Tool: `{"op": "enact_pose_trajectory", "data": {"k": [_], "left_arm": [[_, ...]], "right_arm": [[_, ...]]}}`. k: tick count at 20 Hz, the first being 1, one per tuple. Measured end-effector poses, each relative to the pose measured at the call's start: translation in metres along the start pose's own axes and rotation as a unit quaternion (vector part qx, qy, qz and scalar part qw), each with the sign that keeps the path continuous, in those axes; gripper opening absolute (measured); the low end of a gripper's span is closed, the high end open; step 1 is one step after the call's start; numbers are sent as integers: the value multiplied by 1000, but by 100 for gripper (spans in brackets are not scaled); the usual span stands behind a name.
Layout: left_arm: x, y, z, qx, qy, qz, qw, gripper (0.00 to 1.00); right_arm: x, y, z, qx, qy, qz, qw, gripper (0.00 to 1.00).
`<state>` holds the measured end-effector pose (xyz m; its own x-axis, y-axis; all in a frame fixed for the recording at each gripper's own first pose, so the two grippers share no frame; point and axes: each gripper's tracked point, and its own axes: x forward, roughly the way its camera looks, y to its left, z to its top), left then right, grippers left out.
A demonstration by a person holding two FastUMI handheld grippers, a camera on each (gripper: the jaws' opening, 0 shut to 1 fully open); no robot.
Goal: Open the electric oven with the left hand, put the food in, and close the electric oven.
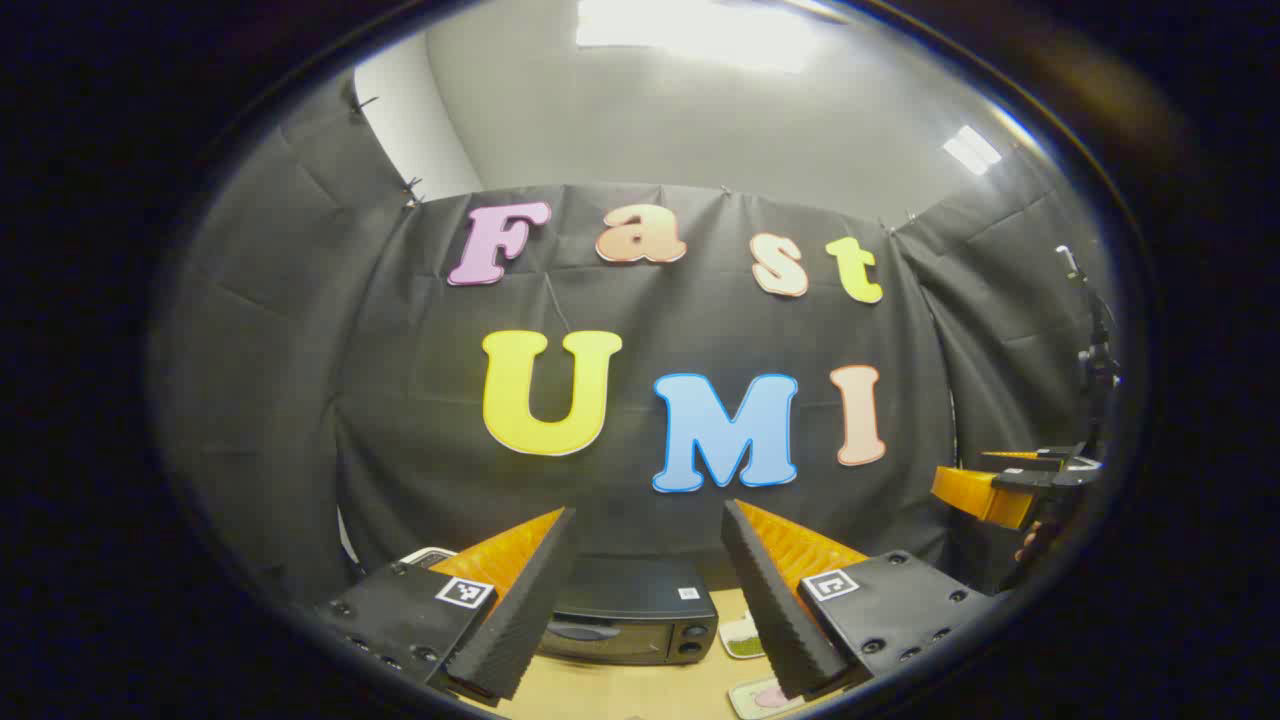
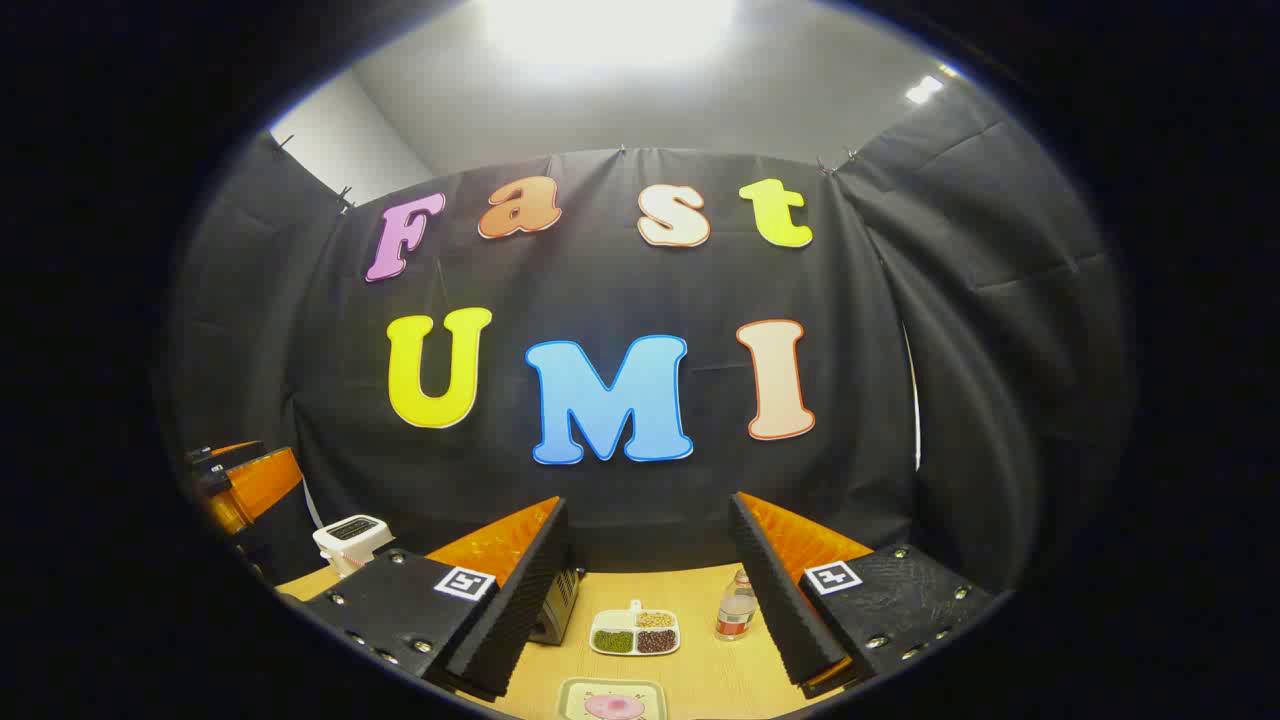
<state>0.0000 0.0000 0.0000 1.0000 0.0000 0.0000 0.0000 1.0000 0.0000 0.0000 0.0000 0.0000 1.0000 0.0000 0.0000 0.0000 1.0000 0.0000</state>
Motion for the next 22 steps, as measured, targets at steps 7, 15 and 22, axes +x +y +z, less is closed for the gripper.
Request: {"op": "enact_pose_trajectory", "data": {"k": [7, 15, 22], "left_arm": [[4, 4, -32, -1, 26, 8, 1000, 96], [8, 10, -33, 11, 27, 4, 1000, 100], [37, 18, -94, 9, 100, -25, 995, 100]], "right_arm": [[-3, 2, 0, -8, -16, -11, 1000, 97], [-6, 17, -9, -25, -10, -1, 1000, 97], [-9, 22, -33, -34, 22, -3, 999, 97]]}}
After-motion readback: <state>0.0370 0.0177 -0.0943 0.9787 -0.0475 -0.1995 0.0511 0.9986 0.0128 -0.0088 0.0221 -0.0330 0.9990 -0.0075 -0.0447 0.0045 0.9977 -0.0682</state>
